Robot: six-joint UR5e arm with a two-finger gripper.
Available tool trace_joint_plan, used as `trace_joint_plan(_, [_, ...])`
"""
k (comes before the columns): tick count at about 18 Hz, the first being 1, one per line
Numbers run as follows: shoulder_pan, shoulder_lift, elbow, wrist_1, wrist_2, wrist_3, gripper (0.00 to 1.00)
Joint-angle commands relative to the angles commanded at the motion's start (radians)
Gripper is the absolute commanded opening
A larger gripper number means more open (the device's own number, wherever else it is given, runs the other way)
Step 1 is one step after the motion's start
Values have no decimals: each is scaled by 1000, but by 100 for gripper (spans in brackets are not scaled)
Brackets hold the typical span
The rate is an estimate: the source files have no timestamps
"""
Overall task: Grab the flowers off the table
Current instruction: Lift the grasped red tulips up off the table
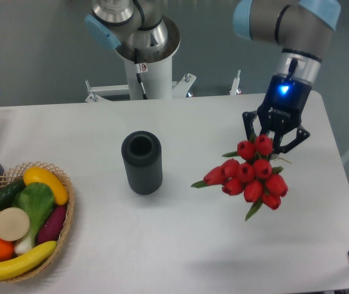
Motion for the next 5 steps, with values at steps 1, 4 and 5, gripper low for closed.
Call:
trace_joint_plan(1, [2,0,-2,0,0,0,26])
trace_joint_plan(4, [3,0,0,2,-2,0,26])
trace_joint_plan(5, [8,0,0,2,-2,0,26])
